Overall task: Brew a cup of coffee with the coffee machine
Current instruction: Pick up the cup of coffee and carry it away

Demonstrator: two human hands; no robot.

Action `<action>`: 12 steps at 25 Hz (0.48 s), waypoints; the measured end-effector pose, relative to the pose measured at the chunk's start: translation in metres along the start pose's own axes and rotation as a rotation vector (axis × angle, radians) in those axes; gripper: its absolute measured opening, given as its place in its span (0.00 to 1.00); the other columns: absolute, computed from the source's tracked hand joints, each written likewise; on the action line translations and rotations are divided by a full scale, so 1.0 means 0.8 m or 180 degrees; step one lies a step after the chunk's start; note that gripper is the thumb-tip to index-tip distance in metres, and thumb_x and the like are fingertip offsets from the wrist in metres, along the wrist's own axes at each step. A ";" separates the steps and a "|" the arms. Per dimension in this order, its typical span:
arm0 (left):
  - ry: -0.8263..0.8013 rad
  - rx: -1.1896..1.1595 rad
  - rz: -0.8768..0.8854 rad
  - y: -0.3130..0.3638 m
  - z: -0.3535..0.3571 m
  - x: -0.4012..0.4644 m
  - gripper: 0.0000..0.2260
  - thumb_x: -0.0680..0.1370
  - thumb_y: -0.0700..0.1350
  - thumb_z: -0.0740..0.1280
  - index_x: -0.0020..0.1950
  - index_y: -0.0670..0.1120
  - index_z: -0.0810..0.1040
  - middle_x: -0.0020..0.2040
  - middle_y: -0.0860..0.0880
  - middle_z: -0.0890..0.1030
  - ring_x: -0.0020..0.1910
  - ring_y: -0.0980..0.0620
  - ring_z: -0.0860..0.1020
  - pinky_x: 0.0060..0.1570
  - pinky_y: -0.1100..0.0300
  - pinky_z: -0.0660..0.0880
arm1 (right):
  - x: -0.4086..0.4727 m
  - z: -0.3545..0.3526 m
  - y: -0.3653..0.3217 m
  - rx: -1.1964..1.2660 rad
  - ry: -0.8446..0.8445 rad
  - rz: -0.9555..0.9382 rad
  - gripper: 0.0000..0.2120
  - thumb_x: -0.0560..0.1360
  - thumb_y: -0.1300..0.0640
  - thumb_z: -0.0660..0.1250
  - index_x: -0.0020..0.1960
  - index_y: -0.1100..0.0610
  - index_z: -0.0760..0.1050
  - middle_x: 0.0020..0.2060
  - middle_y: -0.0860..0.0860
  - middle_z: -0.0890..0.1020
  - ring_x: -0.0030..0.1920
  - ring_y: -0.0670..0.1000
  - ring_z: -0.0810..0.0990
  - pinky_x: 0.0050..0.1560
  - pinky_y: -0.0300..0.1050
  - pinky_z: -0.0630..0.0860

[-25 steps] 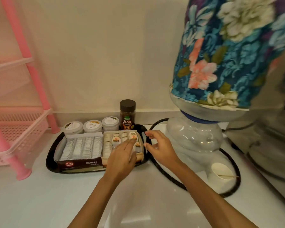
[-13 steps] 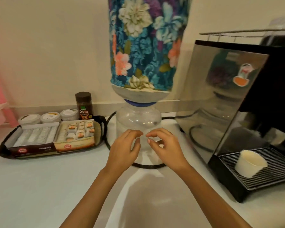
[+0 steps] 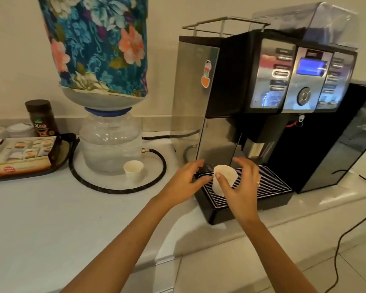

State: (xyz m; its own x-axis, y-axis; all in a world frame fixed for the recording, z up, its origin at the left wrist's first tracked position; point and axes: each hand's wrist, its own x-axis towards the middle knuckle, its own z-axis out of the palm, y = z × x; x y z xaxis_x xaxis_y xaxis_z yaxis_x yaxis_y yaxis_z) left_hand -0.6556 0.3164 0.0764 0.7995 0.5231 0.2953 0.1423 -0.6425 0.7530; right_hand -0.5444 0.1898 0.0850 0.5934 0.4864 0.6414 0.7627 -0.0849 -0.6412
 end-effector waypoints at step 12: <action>-0.0214 -0.0420 -0.0284 -0.016 0.070 0.052 0.22 0.78 0.48 0.66 0.71 0.46 0.68 0.65 0.47 0.77 0.62 0.50 0.75 0.64 0.49 0.72 | 0.018 -0.017 0.094 0.1180 -0.1632 0.1081 0.21 0.72 0.54 0.70 0.64 0.50 0.71 0.56 0.46 0.79 0.58 0.46 0.77 0.49 0.30 0.75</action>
State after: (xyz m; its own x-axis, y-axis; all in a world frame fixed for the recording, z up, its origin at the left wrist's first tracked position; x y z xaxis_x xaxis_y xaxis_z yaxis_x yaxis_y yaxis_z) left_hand -0.5918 0.3153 0.0462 0.8250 0.5332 0.1871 0.1401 -0.5139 0.8463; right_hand -0.4751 0.1787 0.0520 0.5172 0.8406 0.1608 0.3658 -0.0472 -0.9295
